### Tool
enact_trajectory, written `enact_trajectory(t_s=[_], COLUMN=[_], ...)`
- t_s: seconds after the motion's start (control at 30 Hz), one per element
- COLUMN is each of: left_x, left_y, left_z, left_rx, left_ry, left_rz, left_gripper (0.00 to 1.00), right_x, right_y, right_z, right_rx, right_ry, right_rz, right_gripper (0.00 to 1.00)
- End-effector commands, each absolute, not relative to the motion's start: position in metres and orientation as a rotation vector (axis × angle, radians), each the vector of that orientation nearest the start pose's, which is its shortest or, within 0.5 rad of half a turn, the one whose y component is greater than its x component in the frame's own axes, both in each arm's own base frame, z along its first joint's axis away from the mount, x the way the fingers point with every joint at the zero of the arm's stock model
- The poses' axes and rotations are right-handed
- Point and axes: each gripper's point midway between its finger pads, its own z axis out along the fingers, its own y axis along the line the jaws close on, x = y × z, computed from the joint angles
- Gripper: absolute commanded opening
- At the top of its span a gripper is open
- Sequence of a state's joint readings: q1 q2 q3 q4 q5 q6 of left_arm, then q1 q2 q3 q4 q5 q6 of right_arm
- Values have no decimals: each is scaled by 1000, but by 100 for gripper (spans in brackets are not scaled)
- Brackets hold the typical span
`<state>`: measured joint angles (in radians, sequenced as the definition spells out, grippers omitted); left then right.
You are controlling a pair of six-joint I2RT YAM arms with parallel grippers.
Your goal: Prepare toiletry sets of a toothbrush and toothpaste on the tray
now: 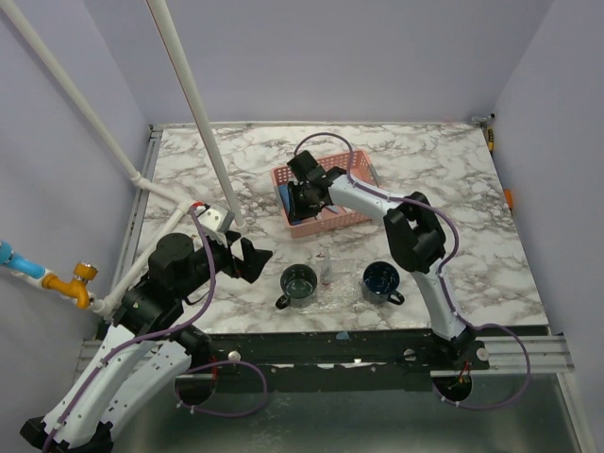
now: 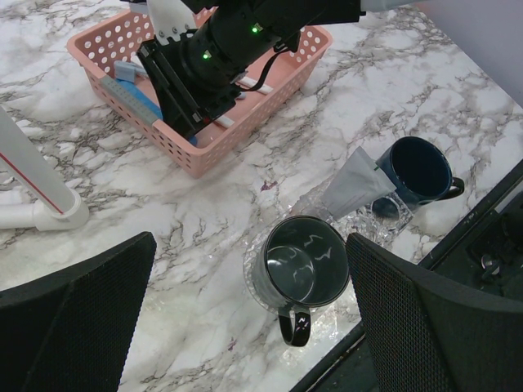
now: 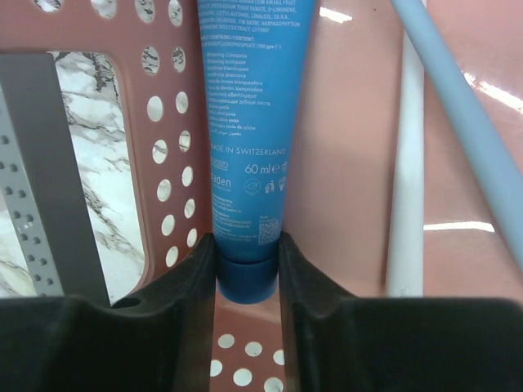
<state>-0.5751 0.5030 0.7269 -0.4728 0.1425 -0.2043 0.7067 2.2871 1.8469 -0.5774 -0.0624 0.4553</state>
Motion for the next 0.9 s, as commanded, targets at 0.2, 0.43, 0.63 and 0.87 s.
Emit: enact_trajectory(t_s=[0.2, 0.43, 0.63, 0.87], left_x=[187, 188, 188, 188], left_y=[-159, -159, -161, -165], left_z=[252, 251, 249, 251], left_rx=[445, 448, 454, 450], left_ry=[1815, 1821, 1829, 1829], left_rz=[-665, -667, -673, -693], left_gripper=[99, 99, 99, 99], right_x=[394, 413, 422, 412], right_y=[363, 353, 343, 346], right_z=[31, 92, 146, 213], right_rx=[-343, -299, -251, -226], right_ry=[2652, 2508, 2376, 2255], right_rz=[435, 380, 362, 500], right_gripper=[5, 5, 4, 4])
